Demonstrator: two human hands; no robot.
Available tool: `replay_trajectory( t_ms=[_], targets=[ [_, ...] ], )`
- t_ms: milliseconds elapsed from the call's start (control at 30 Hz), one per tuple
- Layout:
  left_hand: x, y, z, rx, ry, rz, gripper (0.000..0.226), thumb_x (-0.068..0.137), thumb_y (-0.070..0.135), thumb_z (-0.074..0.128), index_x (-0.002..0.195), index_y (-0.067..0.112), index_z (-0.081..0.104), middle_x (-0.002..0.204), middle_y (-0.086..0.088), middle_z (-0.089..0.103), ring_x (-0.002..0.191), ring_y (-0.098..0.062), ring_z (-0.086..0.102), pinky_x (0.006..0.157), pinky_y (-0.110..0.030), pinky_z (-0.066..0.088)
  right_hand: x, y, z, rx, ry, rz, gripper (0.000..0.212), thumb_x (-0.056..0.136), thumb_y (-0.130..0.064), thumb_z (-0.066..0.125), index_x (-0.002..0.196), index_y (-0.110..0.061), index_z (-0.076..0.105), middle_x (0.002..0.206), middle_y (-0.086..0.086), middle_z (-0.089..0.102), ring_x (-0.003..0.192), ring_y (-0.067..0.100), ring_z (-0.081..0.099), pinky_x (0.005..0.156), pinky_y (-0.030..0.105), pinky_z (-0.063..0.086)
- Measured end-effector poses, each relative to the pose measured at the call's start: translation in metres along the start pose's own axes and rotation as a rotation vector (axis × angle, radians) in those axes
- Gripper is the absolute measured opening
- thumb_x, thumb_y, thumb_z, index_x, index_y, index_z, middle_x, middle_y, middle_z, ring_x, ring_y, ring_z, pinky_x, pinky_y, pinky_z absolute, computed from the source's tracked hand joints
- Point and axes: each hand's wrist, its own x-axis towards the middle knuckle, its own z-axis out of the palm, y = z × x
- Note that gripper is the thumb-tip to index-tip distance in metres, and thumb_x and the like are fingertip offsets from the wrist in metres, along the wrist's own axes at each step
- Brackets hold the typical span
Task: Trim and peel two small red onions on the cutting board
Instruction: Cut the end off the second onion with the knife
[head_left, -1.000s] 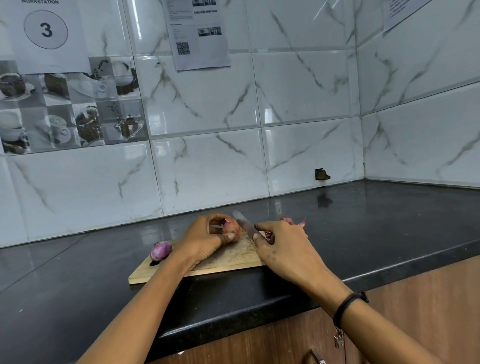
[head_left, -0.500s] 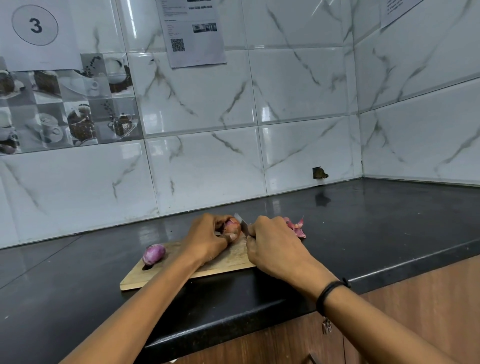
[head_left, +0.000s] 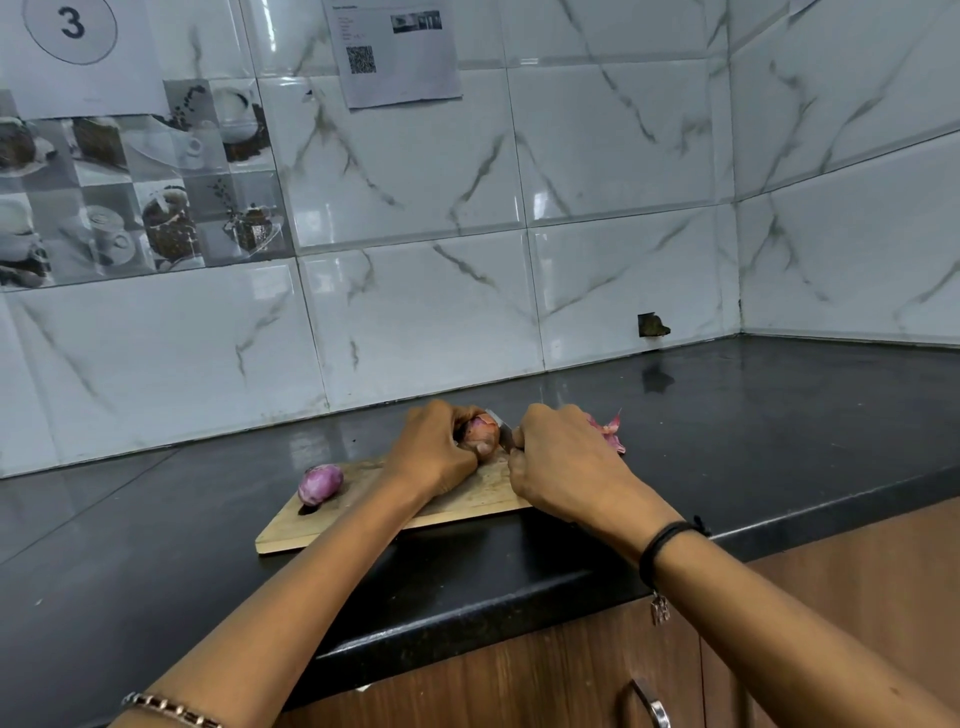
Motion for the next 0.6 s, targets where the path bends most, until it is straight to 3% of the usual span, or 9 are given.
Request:
replay_trajectory(
  t_ms=[67,167,267,400,467,500,600],
  targets=[
    [0.002,-0.001,0.001,0.006,-0.002,-0.006,0.033,0.083,0.0,0.061,0.089,0.031,0.072,0.084,0.007,0.074,0.089,-0.005,0.067,0.065,0.003,0.039,-0.004,-0.004,-0.003,-0.022,0.012,-0.003,0.007,0.096,-0.017,0.055,0.095,-0.014,0.049,0.1,0.013,0.048,0.109,0.038,0.058,0.075,0.031,0.036],
    [0.002,-0.001,0.002,0.024,0.003,-0.017,0.033,0.083,0.0,0.061,0.083,0.031,0.07,0.079,0.009,0.071,0.084,-0.003,0.065,0.065,0.001,0.04,-0.006,-0.007,-0.005,-0.062,0.021,-0.005,0.013,0.098,-0.018,0.055,0.11,-0.012,0.054,0.121,0.016,0.053,0.114,0.038,0.057,0.077,0.032,0.036],
    [0.002,-0.002,0.002,0.032,0.005,-0.01,0.03,0.081,0.0,0.06,0.069,0.026,0.064,0.066,0.005,0.063,0.077,-0.013,0.063,0.062,-0.003,0.039,-0.008,-0.009,-0.005,-0.102,0.028,-0.003,0.023,0.099,-0.018,0.054,0.12,-0.009,0.054,0.125,0.016,0.052,0.117,0.037,0.056,0.077,0.033,0.036],
    [0.004,-0.005,0.004,0.061,0.015,-0.014,0.032,0.08,0.001,0.059,0.063,0.028,0.062,0.068,0.002,0.064,0.094,-0.02,0.067,0.068,-0.01,0.038,-0.01,-0.012,-0.006,-0.131,0.024,-0.018,0.024,0.099,-0.015,0.053,0.122,-0.008,0.052,0.127,0.015,0.051,0.119,0.037,0.055,0.077,0.035,0.038],
    [0.005,-0.007,0.005,0.06,0.029,-0.019,0.023,0.081,0.002,0.061,0.064,0.017,0.059,0.071,-0.007,0.066,0.096,-0.022,0.068,0.065,-0.01,0.037,-0.013,-0.013,-0.006,-0.149,0.024,-0.025,0.023,0.099,-0.013,0.051,0.121,-0.008,0.053,0.127,0.015,0.051,0.119,0.038,0.054,0.077,0.035,0.037],
    [0.006,-0.007,0.005,0.054,0.032,-0.019,0.02,0.081,0.002,0.062,0.065,0.014,0.056,0.074,-0.007,0.068,0.095,-0.022,0.068,0.066,-0.012,0.037,-0.014,-0.014,-0.005,-0.159,0.026,-0.027,0.022,0.099,-0.013,0.05,0.12,-0.007,0.053,0.126,0.016,0.051,0.119,0.038,0.054,0.077,0.035,0.037],
    [0.005,-0.007,0.004,0.05,0.025,-0.004,0.032,0.082,0.003,0.061,0.06,0.027,0.058,0.061,0.005,0.057,0.079,-0.006,0.057,0.062,-0.006,0.036,-0.019,-0.015,-0.006,-0.183,0.022,-0.028,0.02,0.099,-0.012,0.049,0.118,-0.008,0.053,0.125,0.016,0.052,0.118,0.038,0.055,0.077,0.035,0.036]
  ],
)
